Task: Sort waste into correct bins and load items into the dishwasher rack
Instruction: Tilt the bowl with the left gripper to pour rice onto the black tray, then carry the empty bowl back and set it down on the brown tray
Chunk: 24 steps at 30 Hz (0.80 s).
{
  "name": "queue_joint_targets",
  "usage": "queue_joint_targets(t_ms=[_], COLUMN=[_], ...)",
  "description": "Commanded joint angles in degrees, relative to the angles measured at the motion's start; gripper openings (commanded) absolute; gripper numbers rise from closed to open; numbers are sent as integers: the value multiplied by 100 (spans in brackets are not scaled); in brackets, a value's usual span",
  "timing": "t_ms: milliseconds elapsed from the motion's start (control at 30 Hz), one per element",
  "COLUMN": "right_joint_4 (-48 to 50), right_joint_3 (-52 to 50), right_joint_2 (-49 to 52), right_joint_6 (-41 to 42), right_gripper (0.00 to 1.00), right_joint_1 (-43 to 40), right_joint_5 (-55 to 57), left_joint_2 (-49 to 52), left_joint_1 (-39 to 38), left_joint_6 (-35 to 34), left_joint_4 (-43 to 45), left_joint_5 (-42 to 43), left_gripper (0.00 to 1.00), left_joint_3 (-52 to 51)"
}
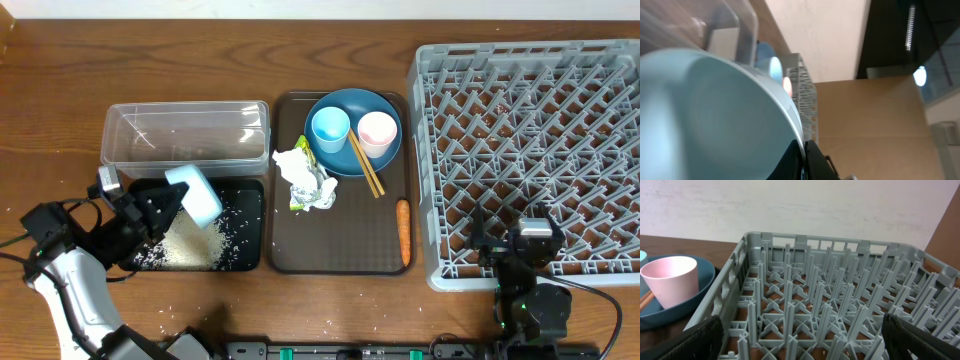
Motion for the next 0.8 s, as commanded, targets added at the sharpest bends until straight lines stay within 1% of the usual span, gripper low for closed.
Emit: queue_joint_targets(t_ms=[0, 167, 300, 367, 500, 667, 767], right_joint_4=[-24, -24, -24, -24, -24, -26, -24], right_joint_3=[-9, -9, -9, -9, -9, -9, -9], right_joint_2=[-26, -26, -26, -26, -26, -26, -26], right_joint_6=[-55, -55, -55, -55, -55, -55, -55], right_gripper=[99, 99, 99, 99, 99, 99, 99], right_joint_1=[-35, -35, -35, -35, -35, -37, -37], right_joint_5=[-22, -22, -22, -22, -22, -22, -22], left_joint_2=[22, 13, -20, -57, -205, -549, -914], left_joint_1=[-46, -63, -291, -509, -1038, -1716, -2229], left_joint_6=[-409, -448, -485, -623, -656, -1056, -1401], left_joint_4=[-4, -13, -13, -11, -11, 13, 85], left_joint_5=[437, 426, 229, -20, -553, -1410, -2074], left_gripper=[6, 6, 6, 6, 6, 6, 6], left_joint_3=[24, 24, 24, 26, 59, 160, 219])
